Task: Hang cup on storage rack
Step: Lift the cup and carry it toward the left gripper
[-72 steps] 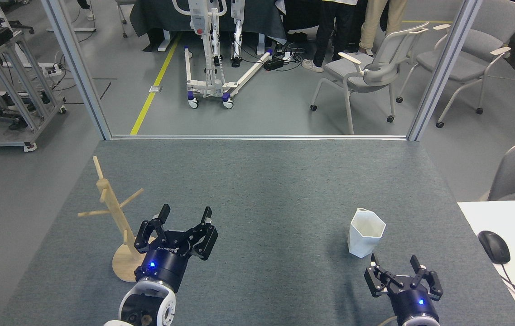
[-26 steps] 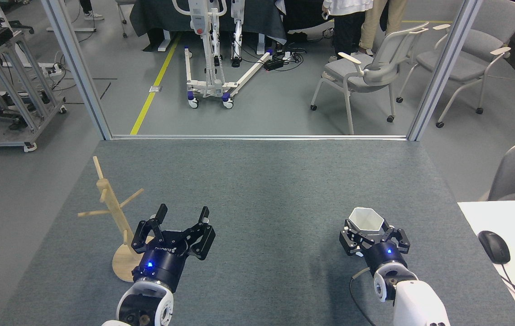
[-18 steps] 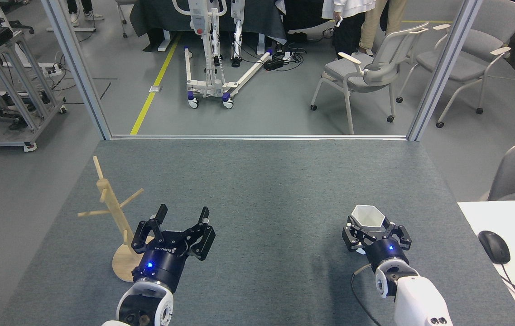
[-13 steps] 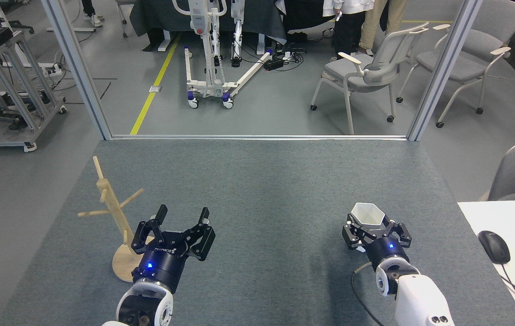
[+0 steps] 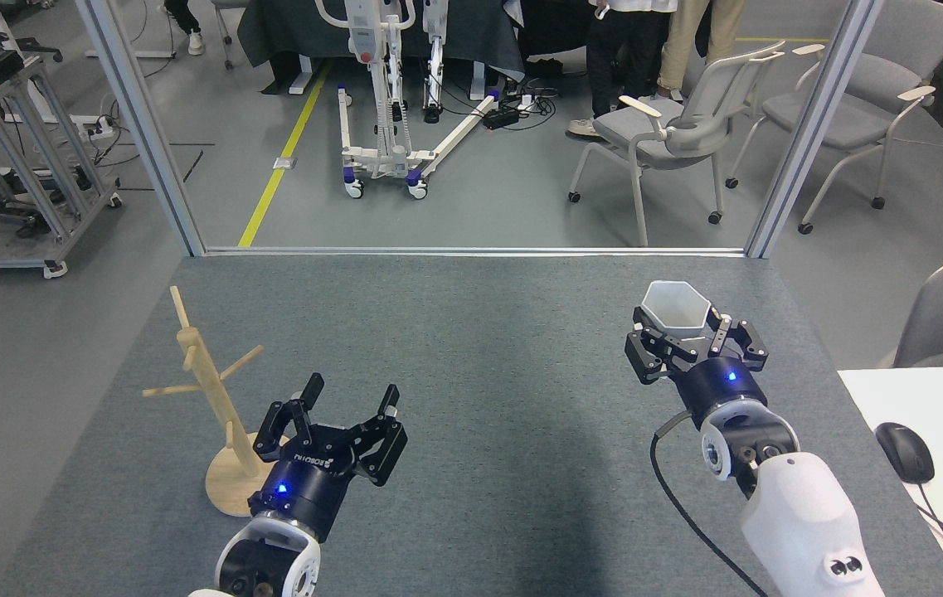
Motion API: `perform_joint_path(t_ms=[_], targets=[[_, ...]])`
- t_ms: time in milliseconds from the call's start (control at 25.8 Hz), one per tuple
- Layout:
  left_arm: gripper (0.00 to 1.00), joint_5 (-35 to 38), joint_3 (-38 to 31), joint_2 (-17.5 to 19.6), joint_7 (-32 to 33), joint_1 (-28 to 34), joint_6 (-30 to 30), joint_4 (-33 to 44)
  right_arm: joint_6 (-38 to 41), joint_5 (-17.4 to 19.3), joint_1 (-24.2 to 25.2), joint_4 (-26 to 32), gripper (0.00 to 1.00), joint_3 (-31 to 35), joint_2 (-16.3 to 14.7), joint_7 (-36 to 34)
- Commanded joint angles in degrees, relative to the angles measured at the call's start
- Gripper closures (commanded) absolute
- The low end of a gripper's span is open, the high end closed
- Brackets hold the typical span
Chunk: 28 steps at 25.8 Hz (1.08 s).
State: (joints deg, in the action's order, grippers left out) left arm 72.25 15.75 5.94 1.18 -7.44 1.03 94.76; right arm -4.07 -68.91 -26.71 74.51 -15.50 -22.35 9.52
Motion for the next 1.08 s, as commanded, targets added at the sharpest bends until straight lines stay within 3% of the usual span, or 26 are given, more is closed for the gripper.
perform_joint_path(t_ms=[0,116,426,503,658,774,1045], targets=[[0.00,0.00,0.24,-0.05,0.40,0.14,-7.09,-0.02,-3.66,0.01,1.58,10.04,1.00,-0.50,-0.67,8.32],[0.00,0.09,0.24,-0.31,0.31,1.55,-11.75,0.69,-9.90,-0.08,1.40,14.35,1.00,-5.07,-0.76,11.05],[0.01,0.79,4.37,-4.61,0.57,4.45,-10.61,1.83,-28.89,-0.17,-5.19,18.13,1.00,-20.01,-0.41,17.55],[0.01,0.96,6.22,-6.46,0.57,5.06,-7.27,1.13,-32.05,-0.52,-6.68,18.39,1.00,-22.91,-0.32,18.61],[0.01,2.37,8.42,-9.54,0.31,5.33,5.30,-0.19,-36.45,-0.87,-8.70,18.92,1.00,-27.39,0.29,19.75],[0.01,3.78,10.44,-11.38,0.40,4.97,9.43,-0.28,-39.61,-1.31,-10.29,18.83,1.00,-30.29,2.23,20.54],[0.02,11.51,15.98,-13.05,0.57,1.81,20.16,-1.69,-41.19,-8.52,-10.55,18.22,1.00,-33.19,6.62,23.44]])
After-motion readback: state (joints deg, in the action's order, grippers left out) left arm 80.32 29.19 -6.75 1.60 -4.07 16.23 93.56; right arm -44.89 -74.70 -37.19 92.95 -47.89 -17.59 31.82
